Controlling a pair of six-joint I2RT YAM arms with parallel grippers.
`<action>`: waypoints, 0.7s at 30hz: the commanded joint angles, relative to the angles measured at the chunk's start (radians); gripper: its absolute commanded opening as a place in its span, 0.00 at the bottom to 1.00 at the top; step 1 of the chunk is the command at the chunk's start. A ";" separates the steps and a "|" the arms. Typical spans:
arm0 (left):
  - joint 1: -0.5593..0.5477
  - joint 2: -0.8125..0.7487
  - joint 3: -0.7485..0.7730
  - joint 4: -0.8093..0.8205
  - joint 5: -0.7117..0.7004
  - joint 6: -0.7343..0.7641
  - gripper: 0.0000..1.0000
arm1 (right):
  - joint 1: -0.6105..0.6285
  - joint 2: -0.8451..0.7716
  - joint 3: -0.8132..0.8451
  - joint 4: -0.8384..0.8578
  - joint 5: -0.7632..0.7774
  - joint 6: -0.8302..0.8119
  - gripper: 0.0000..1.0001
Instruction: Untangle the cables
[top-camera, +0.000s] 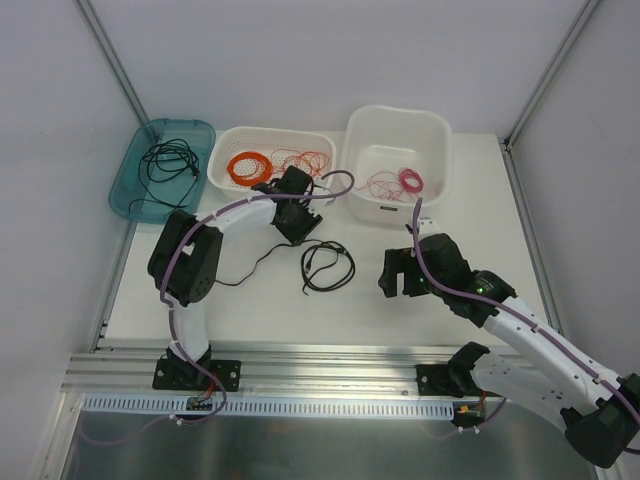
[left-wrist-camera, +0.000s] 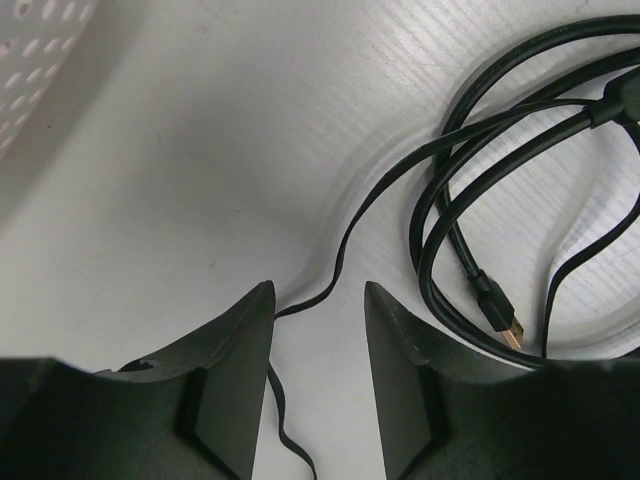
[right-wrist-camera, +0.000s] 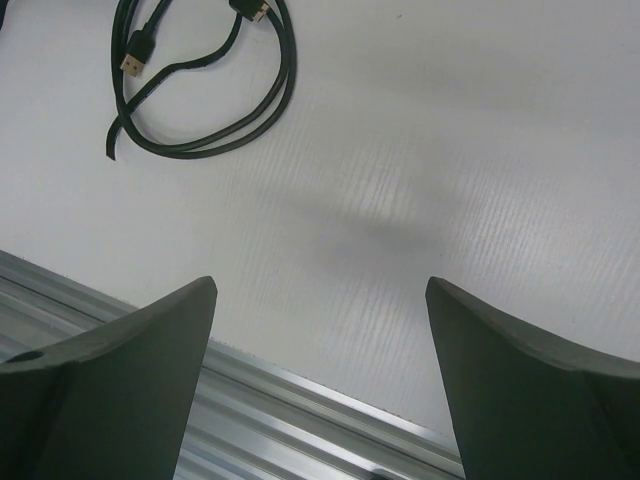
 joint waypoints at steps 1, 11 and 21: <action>-0.012 0.034 0.042 0.006 0.057 0.037 0.41 | 0.002 -0.022 -0.006 -0.014 0.010 0.004 0.91; -0.015 0.105 0.031 0.006 0.074 -0.032 0.23 | 0.003 -0.036 0.000 -0.031 0.019 0.007 0.91; -0.023 -0.108 -0.050 0.008 -0.006 -0.097 0.00 | 0.003 -0.063 0.009 -0.045 0.025 0.013 0.91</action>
